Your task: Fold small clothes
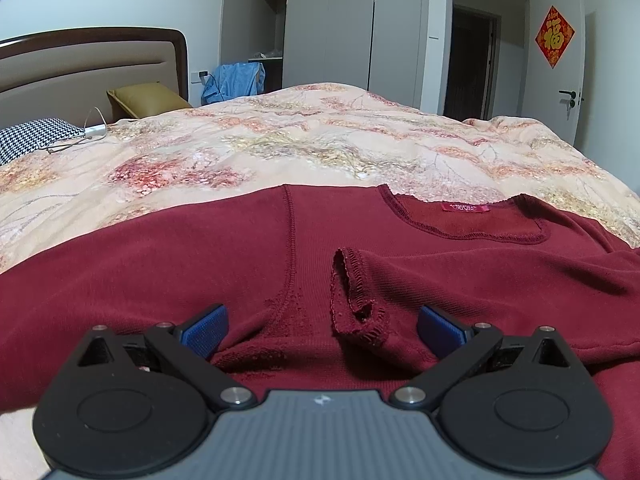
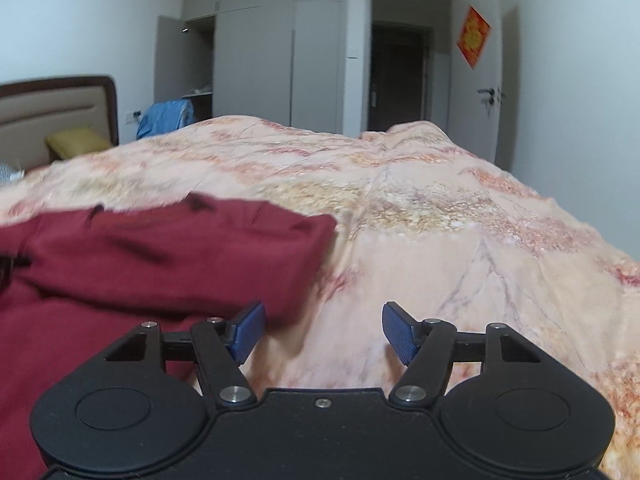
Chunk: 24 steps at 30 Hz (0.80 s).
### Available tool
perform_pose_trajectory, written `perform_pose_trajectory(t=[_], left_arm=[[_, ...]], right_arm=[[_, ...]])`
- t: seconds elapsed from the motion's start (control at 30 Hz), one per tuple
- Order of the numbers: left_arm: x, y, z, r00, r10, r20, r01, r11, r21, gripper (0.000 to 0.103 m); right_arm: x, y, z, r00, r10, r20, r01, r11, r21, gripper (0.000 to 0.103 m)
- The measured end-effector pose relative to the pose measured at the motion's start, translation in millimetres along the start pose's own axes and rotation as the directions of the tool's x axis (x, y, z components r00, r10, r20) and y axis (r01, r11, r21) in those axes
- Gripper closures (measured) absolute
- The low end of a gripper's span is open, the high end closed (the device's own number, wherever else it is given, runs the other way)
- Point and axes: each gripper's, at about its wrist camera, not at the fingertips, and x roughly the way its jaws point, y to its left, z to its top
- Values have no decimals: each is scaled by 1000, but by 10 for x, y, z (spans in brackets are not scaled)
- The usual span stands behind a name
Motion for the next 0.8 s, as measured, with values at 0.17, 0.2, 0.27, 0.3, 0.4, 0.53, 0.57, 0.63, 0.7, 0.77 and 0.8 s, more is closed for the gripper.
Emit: perform_pose_trajectory(t=[0.17,0.2,0.27,0.3,0.4,0.53,0.57,0.63,0.7,0.77,0.8], left_arm=[[-6,5,-5,1000,-2,2,2,1000,-3,0],[-6,6,-8,1000,-4,2,4,1000,-4,0],[-4,11,-9,1000,-5,4,5,1000,-5,0],[-7,13,-10,1000,-5,5,5,1000,-5,0],[-7,13,-13,1000,-3,5,3,1000,-3,0],[-3,4,-12,1000,1,3,-1,1000,3,0],[-1,4,-11,1000,2,3,-2,1000,4,0],[0,1,-12,1000,2,3,-2,1000,4,0],[0,-1,-13,1000,3,3,-3,1000,5,0],[0,1,-12,1000,2,3,-2,1000,4,0],[-1,0,-12,1000,1,3,-1,1000,3,0]], right_arm=[[143,223,9,999,-29,-20,27,996,-83,43],[165,240,20,999,-43,-12,42,995,-92,47],[211,238,50,998,-67,16,68,995,-79,66],[218,210,63,998,-55,24,56,997,-60,90],[166,158,51,998,-46,53,48,998,-33,97],[159,90,-30,998,-45,36,45,999,12,97],[170,90,-37,998,-45,32,45,999,13,97],[195,99,-31,999,-45,22,45,999,7,97],[207,104,-37,999,-38,11,38,999,9,94],[209,86,-30,1000,-30,3,30,999,21,87],[189,79,-34,1000,-25,1,25,999,31,81]])
